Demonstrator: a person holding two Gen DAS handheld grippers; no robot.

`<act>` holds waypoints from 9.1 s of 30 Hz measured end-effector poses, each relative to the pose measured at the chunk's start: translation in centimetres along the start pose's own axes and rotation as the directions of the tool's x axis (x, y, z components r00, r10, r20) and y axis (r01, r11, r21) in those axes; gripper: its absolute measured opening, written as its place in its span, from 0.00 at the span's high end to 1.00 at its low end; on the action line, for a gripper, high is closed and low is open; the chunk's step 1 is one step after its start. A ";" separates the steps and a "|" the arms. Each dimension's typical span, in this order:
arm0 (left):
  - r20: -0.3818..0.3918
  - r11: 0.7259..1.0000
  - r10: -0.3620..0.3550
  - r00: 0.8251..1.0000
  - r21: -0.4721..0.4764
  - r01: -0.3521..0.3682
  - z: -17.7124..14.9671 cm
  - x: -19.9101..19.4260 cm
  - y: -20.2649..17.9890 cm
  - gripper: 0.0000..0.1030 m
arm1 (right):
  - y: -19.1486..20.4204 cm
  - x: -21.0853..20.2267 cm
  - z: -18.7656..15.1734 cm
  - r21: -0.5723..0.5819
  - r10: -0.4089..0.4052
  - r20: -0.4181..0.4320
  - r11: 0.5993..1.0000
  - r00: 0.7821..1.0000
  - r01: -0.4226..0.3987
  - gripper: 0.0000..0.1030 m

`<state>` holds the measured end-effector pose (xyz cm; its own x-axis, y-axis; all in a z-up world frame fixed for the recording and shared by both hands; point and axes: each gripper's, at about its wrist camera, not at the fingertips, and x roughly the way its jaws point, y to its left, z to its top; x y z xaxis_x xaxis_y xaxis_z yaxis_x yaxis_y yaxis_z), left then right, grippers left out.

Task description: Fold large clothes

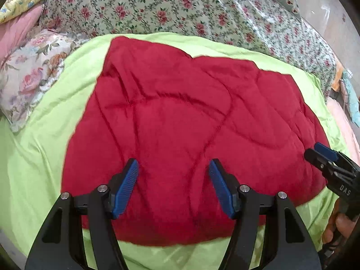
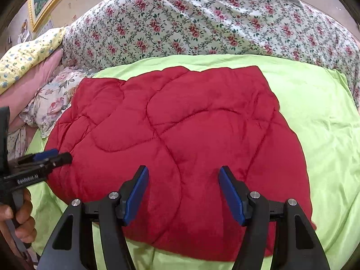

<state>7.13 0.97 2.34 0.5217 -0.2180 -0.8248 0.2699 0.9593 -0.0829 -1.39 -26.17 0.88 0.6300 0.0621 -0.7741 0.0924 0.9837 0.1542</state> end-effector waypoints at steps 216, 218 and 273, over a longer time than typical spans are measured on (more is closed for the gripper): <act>-0.098 0.994 0.104 0.990 0.036 -0.101 -4.0 -2.8 -1.5 0.00 | 3.0 -3.2 -2.1 0.025 -0.010 -0.132 1.000 0.991 0.013 0.05; -0.095 0.994 0.105 0.990 0.036 -0.102 -3.8 -2.9 -1.5 0.00 | 3.1 -3.0 -2.0 0.022 -0.007 -0.135 1.000 0.991 0.010 0.05; -0.064 0.992 0.117 0.991 0.063 -0.113 -2.5 -3.6 -2.1 0.00 | 2.8 -4.0 -0.4 0.026 0.008 -0.111 1.000 0.994 -0.005 0.05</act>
<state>2.67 0.18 4.07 0.4966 -0.0928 -0.8630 0.2600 0.9645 0.0459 -3.98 -23.56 4.13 0.5416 0.0878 -0.8360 0.1091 0.9788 0.1735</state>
